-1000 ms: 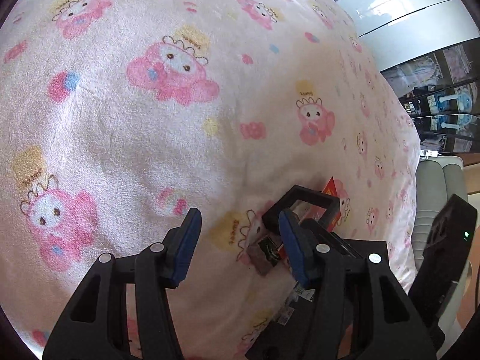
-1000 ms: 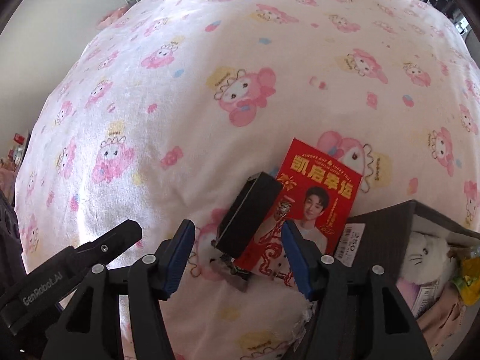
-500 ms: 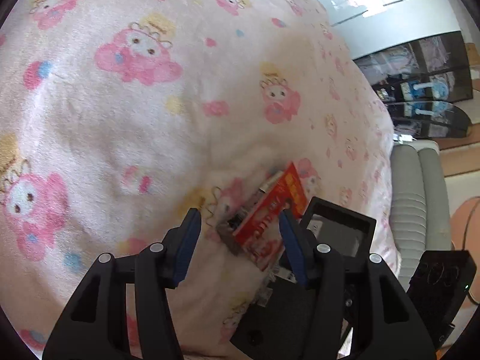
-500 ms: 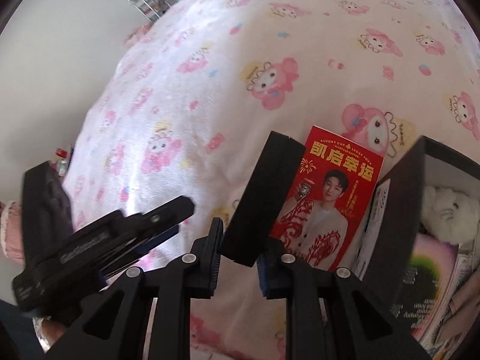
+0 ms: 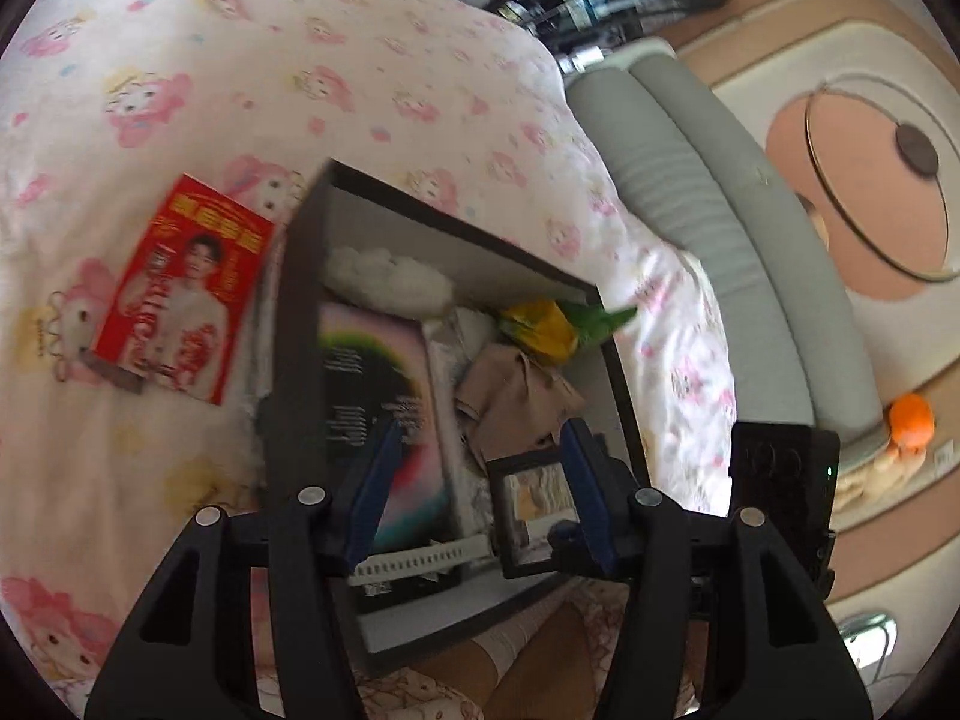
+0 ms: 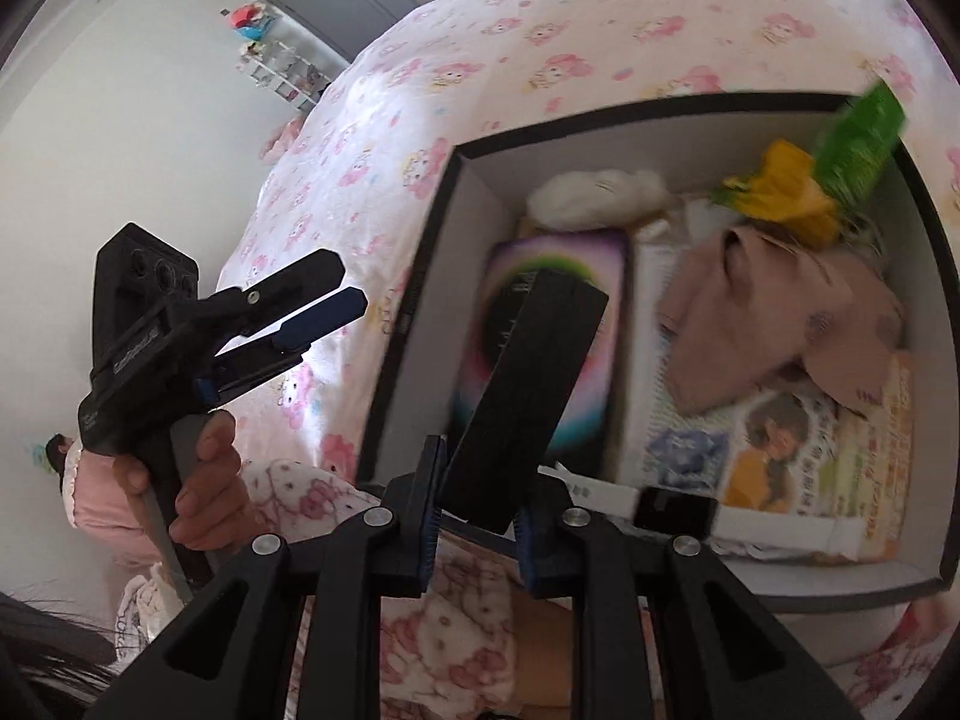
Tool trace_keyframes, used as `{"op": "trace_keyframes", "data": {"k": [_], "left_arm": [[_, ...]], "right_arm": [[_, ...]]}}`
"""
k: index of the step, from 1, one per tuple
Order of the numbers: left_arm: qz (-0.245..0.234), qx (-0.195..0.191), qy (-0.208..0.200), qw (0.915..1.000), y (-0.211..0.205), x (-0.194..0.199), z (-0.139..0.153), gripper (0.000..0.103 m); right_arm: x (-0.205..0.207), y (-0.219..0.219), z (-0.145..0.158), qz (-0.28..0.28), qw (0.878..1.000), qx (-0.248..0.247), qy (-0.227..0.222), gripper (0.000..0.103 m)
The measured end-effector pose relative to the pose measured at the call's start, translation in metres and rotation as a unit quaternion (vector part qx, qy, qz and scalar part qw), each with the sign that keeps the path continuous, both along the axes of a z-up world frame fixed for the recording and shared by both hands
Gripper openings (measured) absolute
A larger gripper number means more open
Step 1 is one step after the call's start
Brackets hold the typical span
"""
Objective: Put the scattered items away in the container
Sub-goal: 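Carry the black photo frame over the box and lower it inside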
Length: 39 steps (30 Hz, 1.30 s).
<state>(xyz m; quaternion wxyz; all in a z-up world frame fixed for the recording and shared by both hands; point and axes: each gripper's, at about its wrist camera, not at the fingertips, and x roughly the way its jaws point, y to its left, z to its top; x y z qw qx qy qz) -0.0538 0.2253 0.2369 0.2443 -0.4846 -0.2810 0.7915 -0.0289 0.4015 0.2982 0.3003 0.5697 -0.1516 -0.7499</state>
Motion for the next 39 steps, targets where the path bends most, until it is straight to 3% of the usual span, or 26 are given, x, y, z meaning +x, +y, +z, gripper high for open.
{"op": "trace_keyframes", "data": {"k": [2, 4, 8, 12, 16, 22, 28, 30, 33, 39], "left_arm": [[-0.037, -0.04, -0.003, 0.9985, 0.034, -0.006, 0.002, 0.056], [-0.069, -0.089, -0.033, 0.993, 0.064, -0.015, -0.003, 0.056], [-0.077, -0.167, -0.058, 0.9813, 0.088, -0.026, -0.014, 0.056], [-0.087, -0.16, -0.085, 0.9796, 0.097, -0.031, -0.033, 0.056], [-0.119, -0.128, -0.11, 0.9785, 0.109, -0.028, -0.05, 0.056], [-0.128, -0.131, -0.122, 0.9755, 0.115, -0.023, -0.06, 0.056], [-0.132, -0.13, -0.119, 0.9753, 0.121, -0.019, -0.062, 0.054], [-0.126, -0.134, -0.115, 0.9761, 0.121, -0.018, -0.063, 0.045], [-0.114, -0.13, -0.12, 0.9776, 0.118, -0.019, -0.063, 0.041], [-0.121, -0.116, -0.1, 0.9807, 0.127, -0.017, -0.052, 0.041]], "right_arm": [[0.002, 0.018, -0.013, -0.01, 1.0, -0.002, -0.015, 0.017], [-0.002, 0.029, -0.025, -0.007, 1.0, 0.003, -0.023, 0.018], [-0.009, 0.037, -0.034, -0.005, 0.998, 0.051, -0.025, 0.018], [-0.015, 0.059, -0.041, -0.017, 0.997, 0.066, -0.027, 0.018], [-0.02, 0.071, -0.041, -0.011, 0.996, 0.087, -0.036, 0.019], [-0.019, 0.088, -0.032, -0.035, 0.995, 0.085, -0.029, 0.023], [-0.024, 0.105, -0.017, -0.067, 0.994, 0.083, 0.019, 0.023], [-0.027, 0.113, -0.019, -0.088, 0.992, 0.081, 0.032, 0.023], [-0.026, 0.117, -0.025, -0.113, 0.988, 0.102, 0.035, 0.019], [-0.018, 0.133, -0.009, -0.139, 0.984, 0.069, 0.081, 0.02]]}}
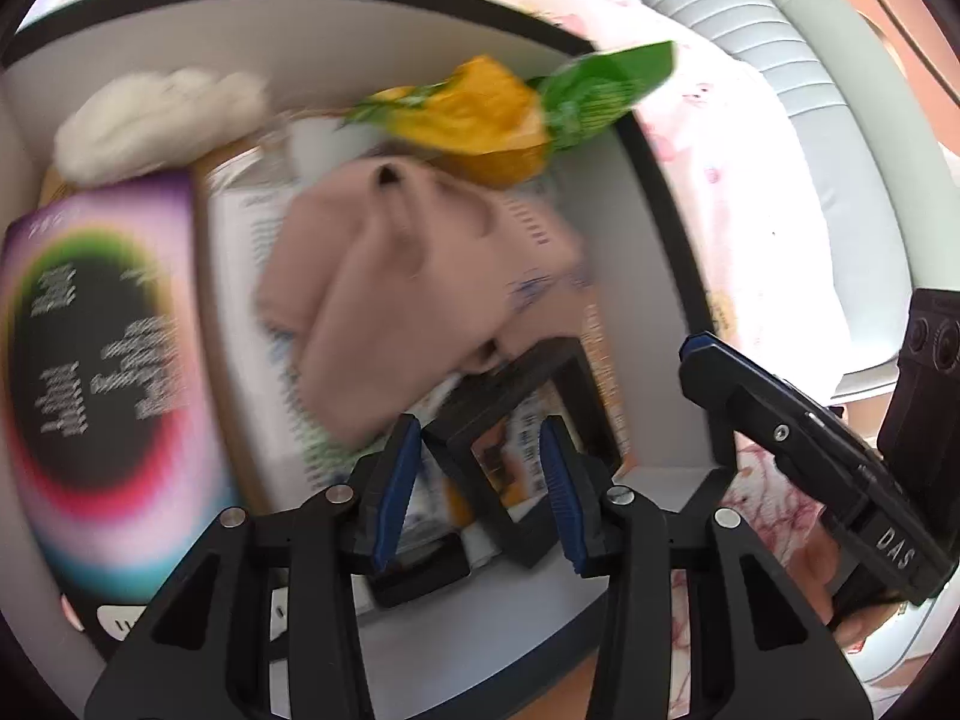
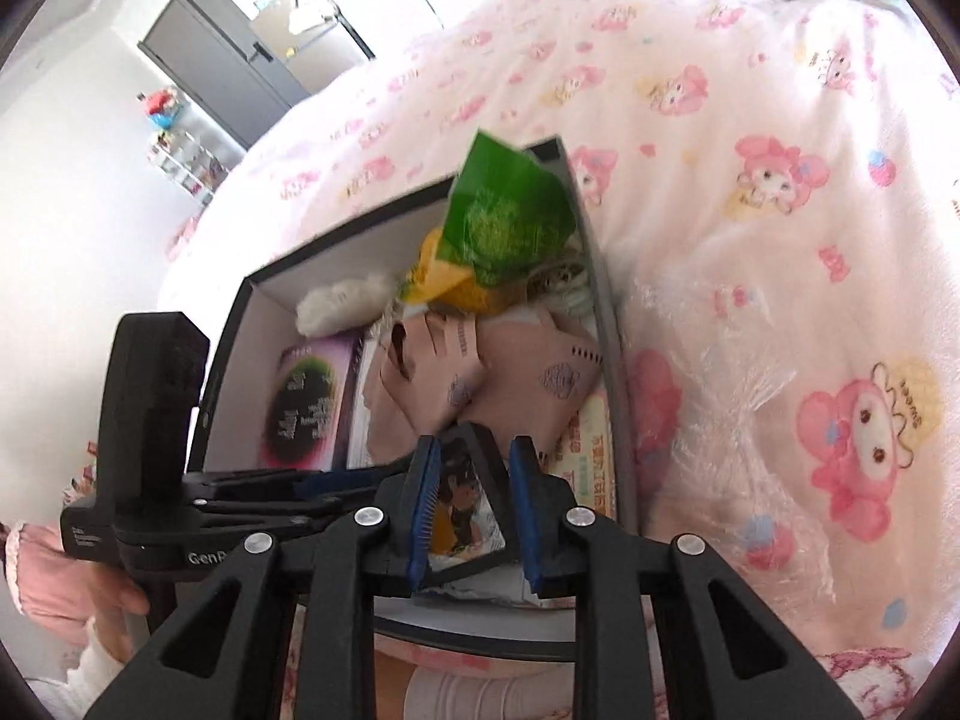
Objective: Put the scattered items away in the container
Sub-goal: 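Carry the black photo frame over the box and lower it inside, then set the photo frame on the cards and open the left gripper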
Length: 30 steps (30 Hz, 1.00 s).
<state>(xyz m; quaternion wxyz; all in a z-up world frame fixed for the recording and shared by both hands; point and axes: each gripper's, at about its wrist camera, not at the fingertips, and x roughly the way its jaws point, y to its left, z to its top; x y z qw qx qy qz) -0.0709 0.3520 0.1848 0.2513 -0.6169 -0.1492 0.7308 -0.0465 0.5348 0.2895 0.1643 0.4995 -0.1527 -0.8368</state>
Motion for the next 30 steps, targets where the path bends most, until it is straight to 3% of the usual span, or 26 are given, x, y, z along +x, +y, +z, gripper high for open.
{"op": "trace_keyframes", "data": {"k": [6, 10, 17, 19, 24, 30], "left_arm": [[0.01, 0.003, -0.005, 0.9999, -0.007, 0.0, 0.001, 0.041], [0.04, -0.01, 0.0, 0.9992, -0.024, 0.009, 0.006, 0.035], [0.015, 0.008, 0.004, 0.9999, -0.016, 0.012, 0.01, 0.034], [0.019, 0.026, -0.003, 0.9995, -0.023, 0.011, 0.012, 0.034], [0.048, 0.027, -0.006, 0.9984, -0.059, 0.02, 0.016, 0.034], [0.026, 0.032, -0.011, 0.9991, -0.055, 0.026, 0.014, 0.034]], "right_arm": [[0.006, 0.011, 0.01, -0.044, 0.998, 0.007, 0.033, 0.02], [0.001, 0.012, 0.005, -0.048, 0.999, 0.008, 0.014, 0.02], [0.0, 0.007, 0.003, -0.041, 0.999, 0.024, 0.009, 0.02], [0.002, 0.011, 0.003, -0.048, 0.999, 0.02, 0.009, 0.02], [0.001, 0.021, 0.001, -0.064, 0.998, -0.007, -0.001, 0.02], [-0.001, 0.015, 0.001, -0.061, 0.998, 0.005, 0.001, 0.02]]}}
